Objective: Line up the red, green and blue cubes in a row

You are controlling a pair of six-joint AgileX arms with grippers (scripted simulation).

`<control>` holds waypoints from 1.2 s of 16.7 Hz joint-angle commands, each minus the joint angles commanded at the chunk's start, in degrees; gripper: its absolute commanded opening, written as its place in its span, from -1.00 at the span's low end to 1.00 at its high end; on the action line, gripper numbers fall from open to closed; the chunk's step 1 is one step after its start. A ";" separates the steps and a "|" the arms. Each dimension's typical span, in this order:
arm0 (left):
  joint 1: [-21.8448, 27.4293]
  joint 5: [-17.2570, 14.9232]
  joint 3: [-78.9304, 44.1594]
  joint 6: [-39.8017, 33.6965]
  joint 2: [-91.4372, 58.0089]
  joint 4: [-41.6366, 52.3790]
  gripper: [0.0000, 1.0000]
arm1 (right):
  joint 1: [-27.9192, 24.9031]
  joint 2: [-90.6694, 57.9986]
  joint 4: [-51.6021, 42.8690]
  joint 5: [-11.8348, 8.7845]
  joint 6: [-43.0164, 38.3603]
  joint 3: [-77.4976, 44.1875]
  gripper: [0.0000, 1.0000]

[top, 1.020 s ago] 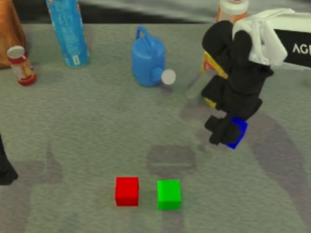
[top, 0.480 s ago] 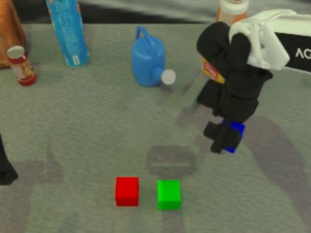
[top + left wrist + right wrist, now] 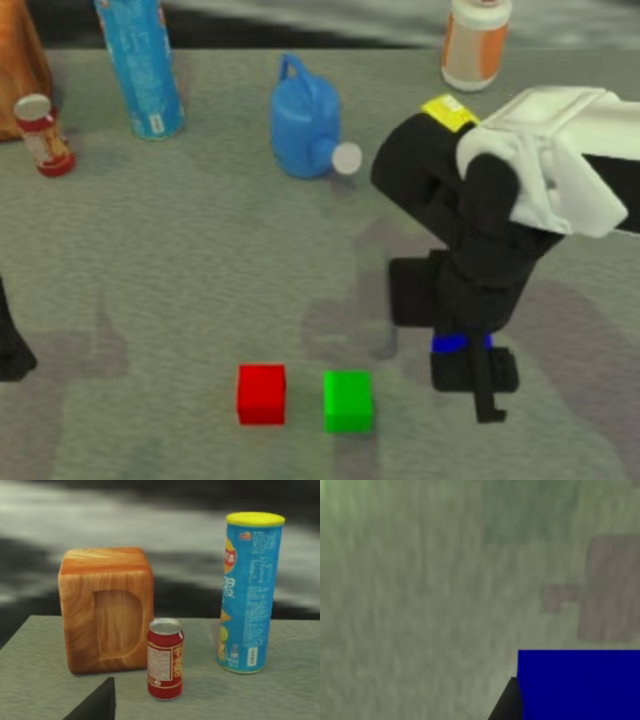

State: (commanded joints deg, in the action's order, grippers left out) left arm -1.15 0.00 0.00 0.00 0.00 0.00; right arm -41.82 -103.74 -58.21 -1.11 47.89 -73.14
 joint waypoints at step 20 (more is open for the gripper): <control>0.00 0.00 0.00 0.00 0.00 0.00 1.00 | -0.08 -6.07 15.45 0.03 0.05 9.35 -0.70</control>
State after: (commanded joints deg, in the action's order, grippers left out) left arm -1.15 0.00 0.00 0.00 0.00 0.00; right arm -41.91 -109.81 -42.75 -1.08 47.94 -63.79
